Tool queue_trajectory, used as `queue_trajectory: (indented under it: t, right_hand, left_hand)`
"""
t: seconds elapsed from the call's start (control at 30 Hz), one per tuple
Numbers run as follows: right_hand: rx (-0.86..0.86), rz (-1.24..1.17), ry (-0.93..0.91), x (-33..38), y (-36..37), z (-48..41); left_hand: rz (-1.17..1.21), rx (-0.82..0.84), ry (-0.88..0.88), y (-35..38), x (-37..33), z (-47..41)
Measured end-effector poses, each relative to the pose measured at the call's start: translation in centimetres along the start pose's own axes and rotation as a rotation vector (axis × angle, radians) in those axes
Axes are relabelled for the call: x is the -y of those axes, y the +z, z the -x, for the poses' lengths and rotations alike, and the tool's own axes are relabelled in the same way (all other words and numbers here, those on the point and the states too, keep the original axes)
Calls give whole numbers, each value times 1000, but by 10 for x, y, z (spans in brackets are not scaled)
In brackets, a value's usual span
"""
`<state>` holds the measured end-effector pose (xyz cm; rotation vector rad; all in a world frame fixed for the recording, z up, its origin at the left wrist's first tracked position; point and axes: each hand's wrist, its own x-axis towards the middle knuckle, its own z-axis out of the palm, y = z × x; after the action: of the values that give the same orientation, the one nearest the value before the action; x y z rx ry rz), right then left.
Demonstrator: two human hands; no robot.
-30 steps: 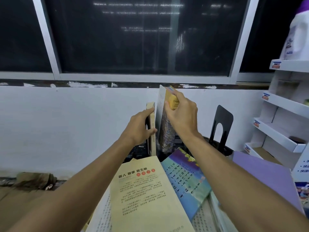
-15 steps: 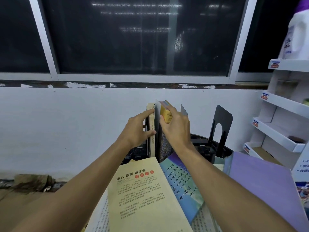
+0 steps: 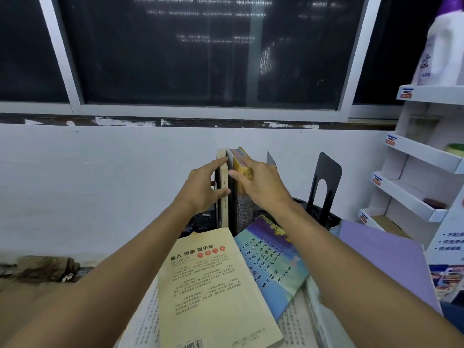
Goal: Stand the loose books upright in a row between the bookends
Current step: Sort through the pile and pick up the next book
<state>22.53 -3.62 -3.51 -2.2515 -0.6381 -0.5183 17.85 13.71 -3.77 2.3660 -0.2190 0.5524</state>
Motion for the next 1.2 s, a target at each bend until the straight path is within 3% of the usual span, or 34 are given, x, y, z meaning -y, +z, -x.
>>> queue_trajectory:
  t: [0.13,0.2,0.93,1.2]
  right_hand:
    - [301,3,-25,-4,-19,0]
    - [360,22,-29,-7,-21,0]
    - [275,85,-47,8,2,4]
    - [181,90,-35,12,-15,38]
  left_hand:
    - [-3,13,-14,-2,1,0]
    - [-7,18,-21,-3,0,1]
    - [-42,67,-15,-3,7,2]
    - [-171,109,-40,-11,-1,15]
